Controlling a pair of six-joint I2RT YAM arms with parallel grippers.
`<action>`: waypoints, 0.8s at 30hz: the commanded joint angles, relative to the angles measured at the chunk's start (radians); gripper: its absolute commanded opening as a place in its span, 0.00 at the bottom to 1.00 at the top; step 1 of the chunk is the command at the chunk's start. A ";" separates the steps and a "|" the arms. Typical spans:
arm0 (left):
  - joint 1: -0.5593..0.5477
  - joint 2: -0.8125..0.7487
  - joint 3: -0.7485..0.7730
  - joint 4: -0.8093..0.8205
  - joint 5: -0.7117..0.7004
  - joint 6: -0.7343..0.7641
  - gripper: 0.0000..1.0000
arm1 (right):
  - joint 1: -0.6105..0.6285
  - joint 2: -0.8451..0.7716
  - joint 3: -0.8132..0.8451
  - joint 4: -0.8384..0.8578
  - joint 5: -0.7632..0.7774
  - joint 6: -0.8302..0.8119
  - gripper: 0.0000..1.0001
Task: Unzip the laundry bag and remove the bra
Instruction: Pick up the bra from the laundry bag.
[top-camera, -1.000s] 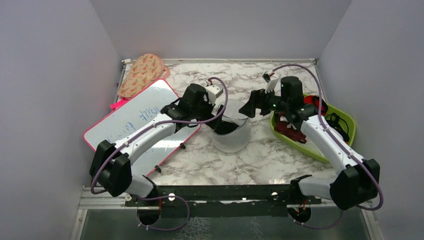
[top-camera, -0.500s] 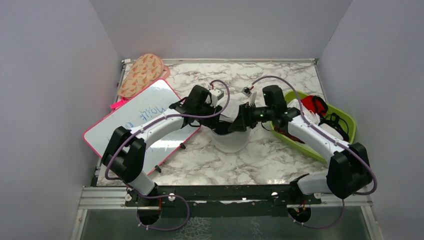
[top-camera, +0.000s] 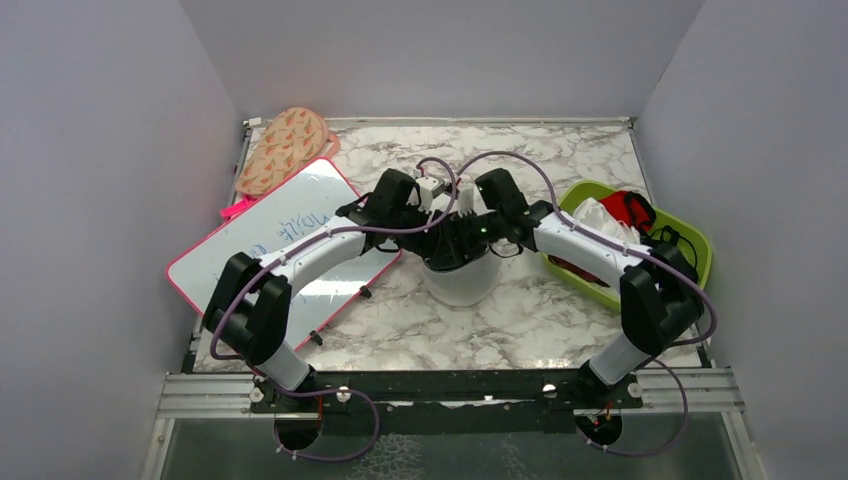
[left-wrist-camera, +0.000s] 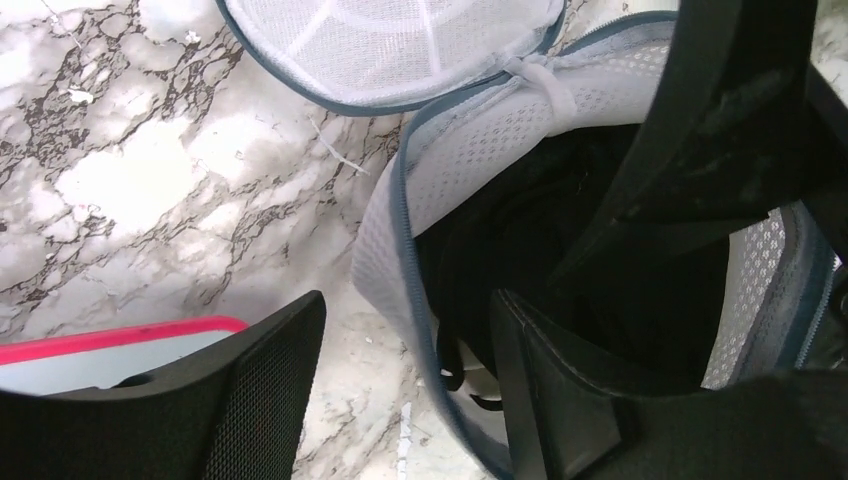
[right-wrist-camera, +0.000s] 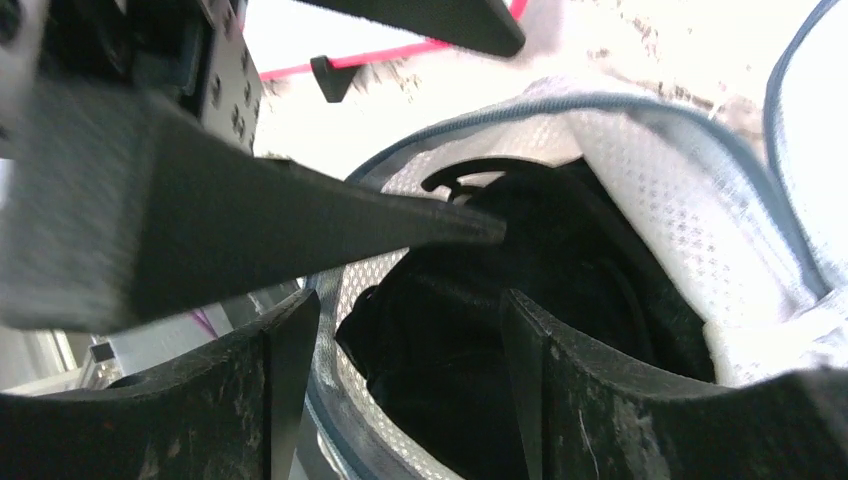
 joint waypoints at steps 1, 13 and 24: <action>0.011 -0.009 0.031 0.010 0.026 -0.002 0.52 | 0.052 -0.052 -0.005 -0.102 0.103 -0.026 0.65; 0.023 0.019 0.039 0.006 0.095 -0.023 0.28 | 0.122 -0.246 -0.284 0.031 0.127 0.105 0.45; 0.023 0.032 0.042 0.007 0.144 -0.023 0.09 | 0.141 -0.334 -0.388 0.073 0.228 0.123 0.44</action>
